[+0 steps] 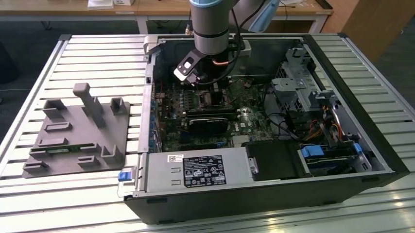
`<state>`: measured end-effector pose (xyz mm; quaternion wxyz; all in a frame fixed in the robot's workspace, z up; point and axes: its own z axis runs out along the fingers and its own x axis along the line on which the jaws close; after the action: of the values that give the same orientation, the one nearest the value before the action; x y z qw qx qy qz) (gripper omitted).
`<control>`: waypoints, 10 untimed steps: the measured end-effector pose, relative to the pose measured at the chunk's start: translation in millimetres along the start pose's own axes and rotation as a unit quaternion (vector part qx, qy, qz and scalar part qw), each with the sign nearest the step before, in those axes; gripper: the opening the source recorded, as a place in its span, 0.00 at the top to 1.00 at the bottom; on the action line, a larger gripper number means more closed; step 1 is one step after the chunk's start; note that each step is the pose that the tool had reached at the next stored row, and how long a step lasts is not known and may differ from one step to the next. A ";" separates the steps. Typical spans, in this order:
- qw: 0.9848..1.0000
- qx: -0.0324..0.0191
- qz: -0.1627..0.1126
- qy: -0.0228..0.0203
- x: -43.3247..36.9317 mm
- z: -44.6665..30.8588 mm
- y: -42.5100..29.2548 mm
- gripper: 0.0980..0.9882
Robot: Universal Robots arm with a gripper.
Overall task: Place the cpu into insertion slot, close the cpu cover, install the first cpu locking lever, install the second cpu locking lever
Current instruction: 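Place the cpu into insertion slot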
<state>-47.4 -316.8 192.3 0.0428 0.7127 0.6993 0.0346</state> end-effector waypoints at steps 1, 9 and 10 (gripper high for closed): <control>1.000 0.000 0.000 0.000 0.0 0.0 0.0 0.50; 1.000 0.000 0.000 0.000 0.1 0.1 0.0 0.42; 1.000 0.000 0.000 0.000 0.1 0.1 0.1 0.42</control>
<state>-47.3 -316.7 192.1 0.0428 0.7128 0.6993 0.0346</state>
